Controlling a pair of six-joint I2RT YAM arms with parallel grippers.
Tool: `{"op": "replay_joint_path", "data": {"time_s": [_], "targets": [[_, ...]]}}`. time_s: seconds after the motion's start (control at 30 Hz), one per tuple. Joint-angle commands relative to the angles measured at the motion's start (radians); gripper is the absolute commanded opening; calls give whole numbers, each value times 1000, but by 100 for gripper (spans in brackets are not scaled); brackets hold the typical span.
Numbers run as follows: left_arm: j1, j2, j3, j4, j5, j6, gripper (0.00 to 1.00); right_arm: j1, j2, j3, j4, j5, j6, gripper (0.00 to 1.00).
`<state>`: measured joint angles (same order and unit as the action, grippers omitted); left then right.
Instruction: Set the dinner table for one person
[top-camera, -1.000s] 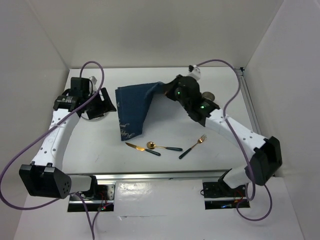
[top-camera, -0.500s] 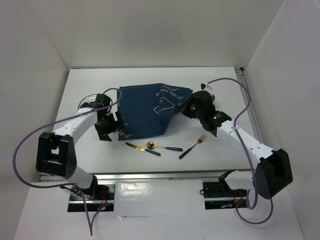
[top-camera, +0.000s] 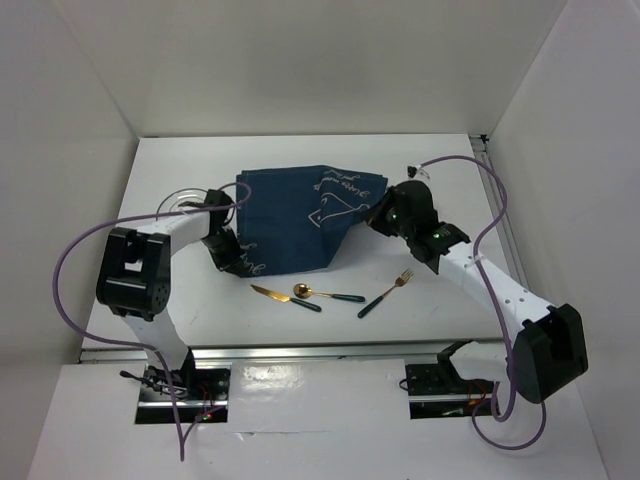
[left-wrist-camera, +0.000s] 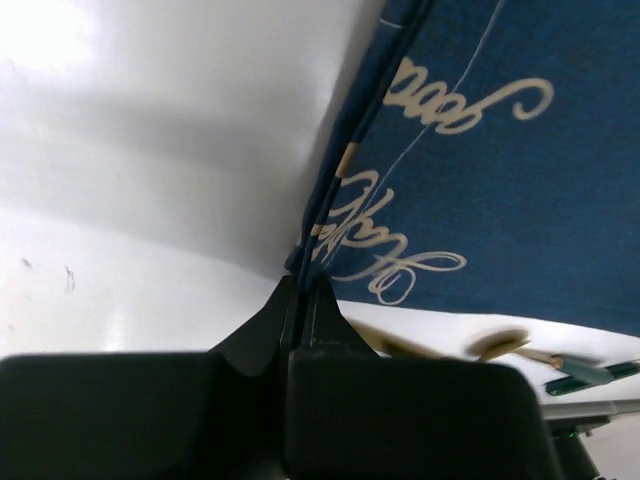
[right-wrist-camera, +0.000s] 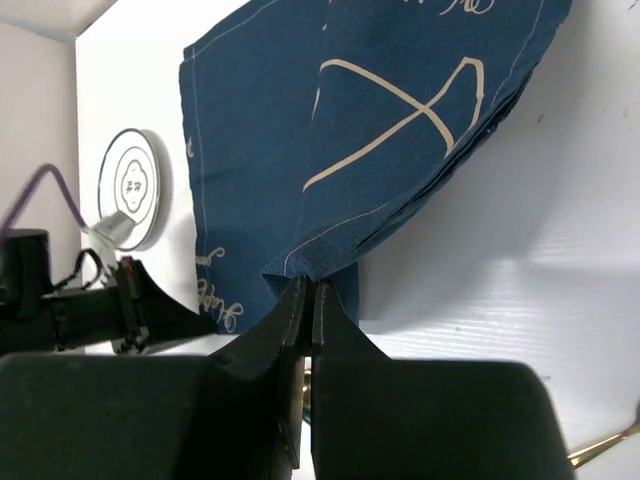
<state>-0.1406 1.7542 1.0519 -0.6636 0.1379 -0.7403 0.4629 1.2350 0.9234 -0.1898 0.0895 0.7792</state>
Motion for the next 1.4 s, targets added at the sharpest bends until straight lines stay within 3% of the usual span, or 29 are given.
{"op": "replay_joint_path", "data": {"time_s": [0.0, 0.13, 0.17, 0.4, 0.53, 0.73, 0.87, 1.23, 1.37], "targets": [[22, 30, 115, -2, -21, 19, 0, -21, -32, 6, 0, -5, -37, 0], [22, 76, 376, -144, -49, 77, 0, -76, 14, 58, 9, -48, -103, 0], [32, 85, 502, -175, -49, 90, 0, -105, 26, 77, 9, -60, -113, 0], [84, 107, 1009, -381, -41, 183, 0, -202, 103, 325, -13, -192, -233, 0], [153, 45, 1103, -406, 46, 203, 0, -213, 51, 397, -83, -249, -276, 0], [254, -85, 1085, -386, 94, 203, 0, -222, -52, 471, -175, -261, -294, 0], [276, -85, 1089, -331, 155, 193, 0, -233, -65, 511, -175, -261, -305, 0], [276, 145, 1368, -260, 230, 183, 0, -325, 262, 738, -24, -346, -314, 0], [276, 194, 1396, -171, 261, 159, 0, -349, 351, 819, 52, -356, -314, 0]]}}
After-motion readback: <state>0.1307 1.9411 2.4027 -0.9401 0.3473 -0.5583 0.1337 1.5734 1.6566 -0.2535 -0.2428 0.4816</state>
